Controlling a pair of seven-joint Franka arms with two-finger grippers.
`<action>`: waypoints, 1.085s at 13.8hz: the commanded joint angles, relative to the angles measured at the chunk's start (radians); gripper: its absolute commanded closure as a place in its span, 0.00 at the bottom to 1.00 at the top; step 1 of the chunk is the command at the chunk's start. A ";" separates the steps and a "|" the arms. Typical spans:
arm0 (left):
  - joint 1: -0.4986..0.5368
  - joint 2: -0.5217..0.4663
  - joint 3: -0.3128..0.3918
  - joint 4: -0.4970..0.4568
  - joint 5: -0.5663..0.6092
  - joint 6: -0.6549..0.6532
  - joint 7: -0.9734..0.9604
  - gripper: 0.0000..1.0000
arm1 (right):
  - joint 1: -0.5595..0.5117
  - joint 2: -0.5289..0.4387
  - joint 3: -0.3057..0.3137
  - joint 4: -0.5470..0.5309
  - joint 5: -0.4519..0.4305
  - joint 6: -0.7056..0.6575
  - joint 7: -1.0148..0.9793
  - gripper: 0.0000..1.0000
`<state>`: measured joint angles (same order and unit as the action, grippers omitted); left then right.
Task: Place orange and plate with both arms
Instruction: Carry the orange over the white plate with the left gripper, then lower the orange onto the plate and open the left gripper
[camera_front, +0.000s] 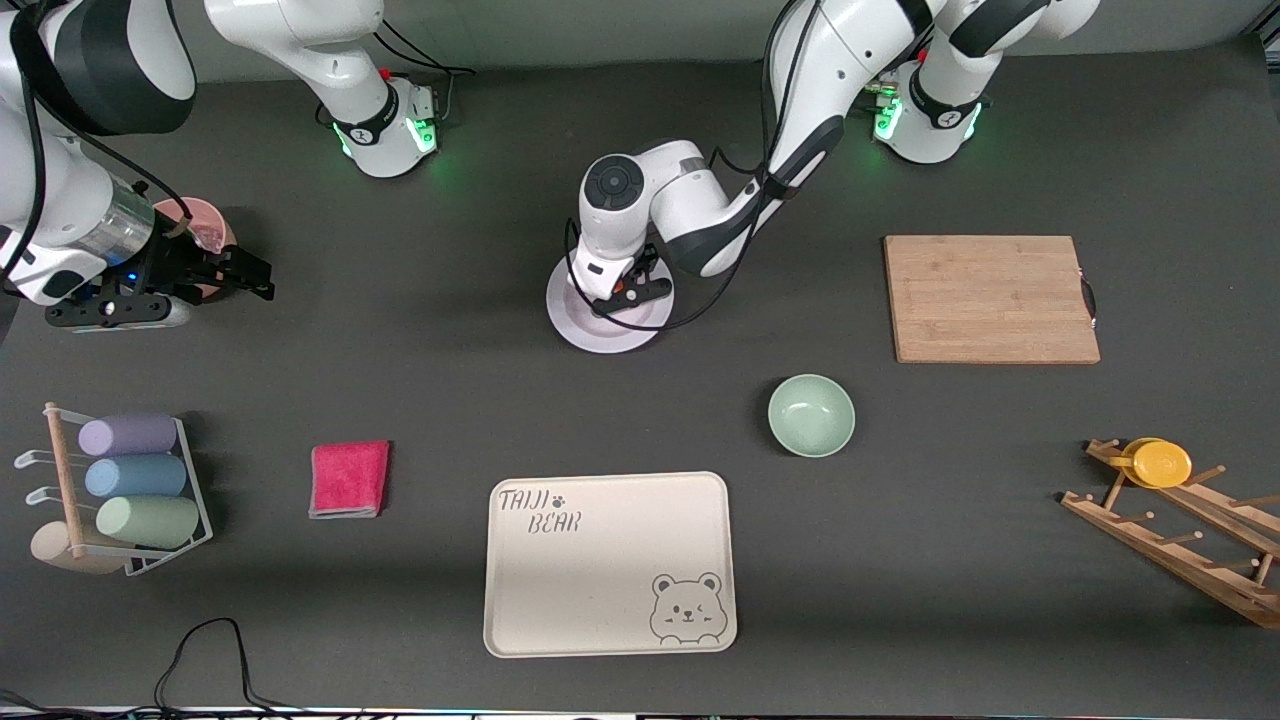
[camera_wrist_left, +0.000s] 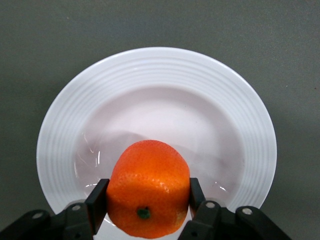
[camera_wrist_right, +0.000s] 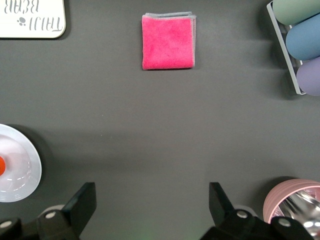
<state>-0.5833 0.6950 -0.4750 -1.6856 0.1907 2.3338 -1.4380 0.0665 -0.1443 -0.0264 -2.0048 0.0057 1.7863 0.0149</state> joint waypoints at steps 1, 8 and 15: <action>-0.021 0.003 0.015 0.024 0.022 -0.007 -0.030 0.01 | 0.019 -0.049 -0.003 -0.057 -0.013 0.016 -0.003 0.00; -0.007 -0.018 0.015 0.024 0.023 -0.030 -0.024 0.00 | 0.012 -0.072 -0.009 -0.071 0.002 0.035 -0.003 0.00; 0.225 -0.282 0.010 0.023 -0.049 -0.402 0.279 0.00 | 0.015 -0.092 -0.047 -0.112 0.017 0.039 -0.001 0.00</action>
<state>-0.4245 0.5253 -0.4630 -1.6319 0.1877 2.0199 -1.2796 0.0770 -0.2023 -0.0534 -2.0782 0.0077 1.8049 0.0154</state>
